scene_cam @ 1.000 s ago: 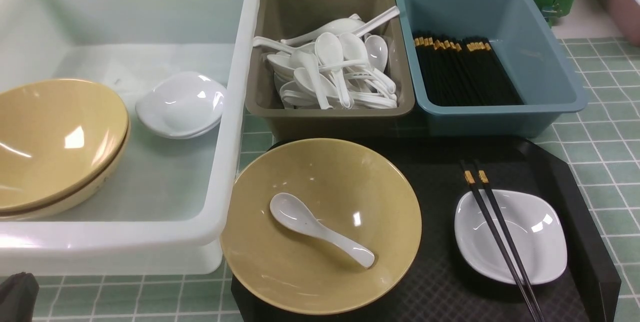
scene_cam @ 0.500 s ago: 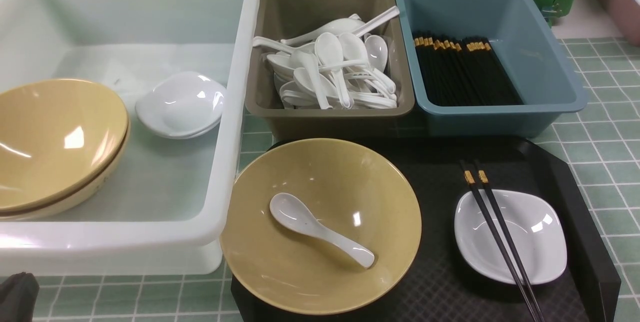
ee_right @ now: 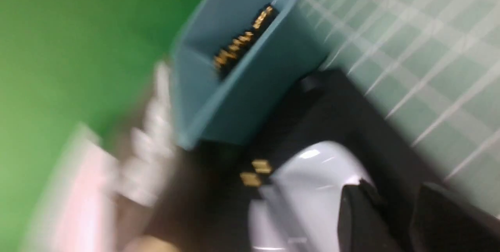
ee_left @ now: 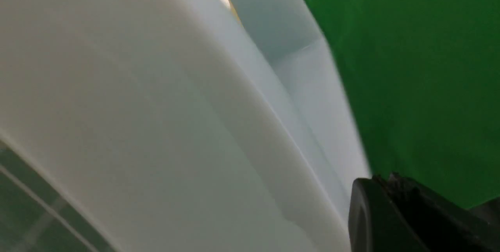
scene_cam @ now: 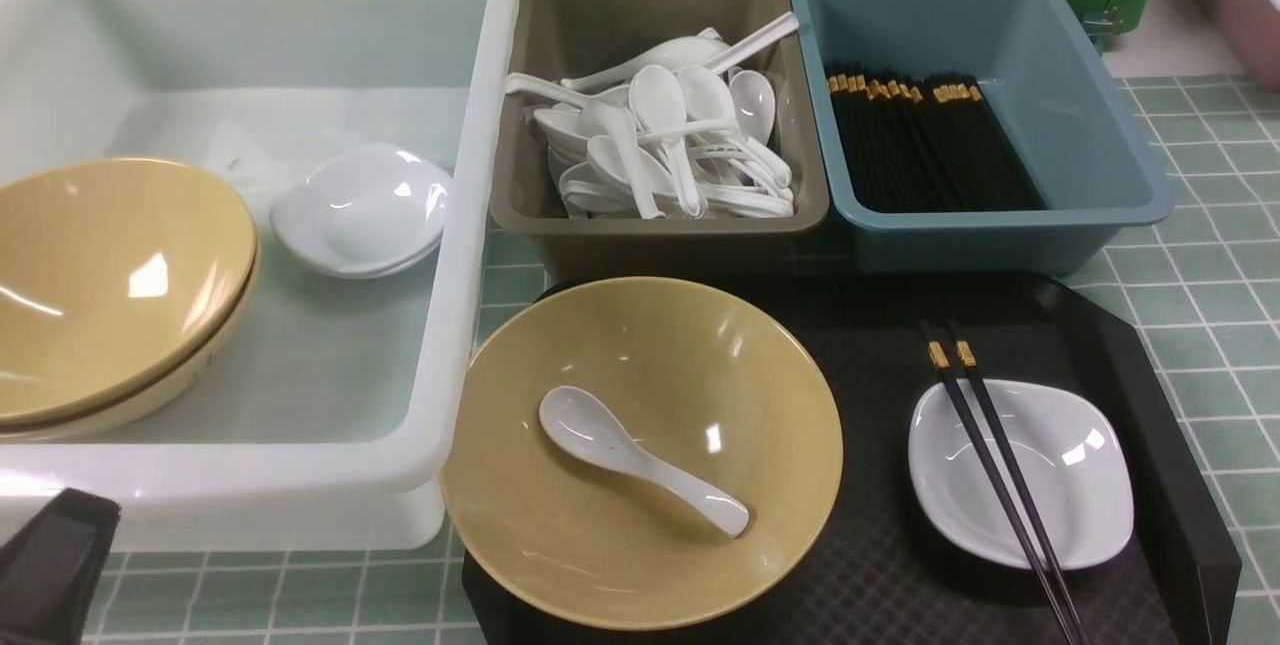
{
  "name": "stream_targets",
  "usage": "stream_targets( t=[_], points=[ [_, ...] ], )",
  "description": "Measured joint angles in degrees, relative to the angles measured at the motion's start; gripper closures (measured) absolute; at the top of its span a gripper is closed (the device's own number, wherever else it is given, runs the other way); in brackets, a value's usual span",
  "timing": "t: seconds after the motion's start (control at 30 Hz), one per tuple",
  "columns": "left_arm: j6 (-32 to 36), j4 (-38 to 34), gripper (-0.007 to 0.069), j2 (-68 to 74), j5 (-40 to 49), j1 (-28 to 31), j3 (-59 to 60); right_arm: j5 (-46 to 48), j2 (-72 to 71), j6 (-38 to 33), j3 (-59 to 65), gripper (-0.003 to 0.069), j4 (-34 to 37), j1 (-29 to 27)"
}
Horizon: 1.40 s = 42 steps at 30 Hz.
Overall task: On blue table put chopsticks spoon bowls plates into blue grey white boxes.
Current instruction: 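Move the grippers toward the tableware on the black tray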
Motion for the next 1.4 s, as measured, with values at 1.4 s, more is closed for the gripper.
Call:
stream_targets(
  t=[1.4],
  points=[
    [32.54,36.16,0.0623,42.99,42.77,-12.72,-51.35,30.19,46.12,-67.61,-49.32,0.0624,1.36,9.41]
  ],
)
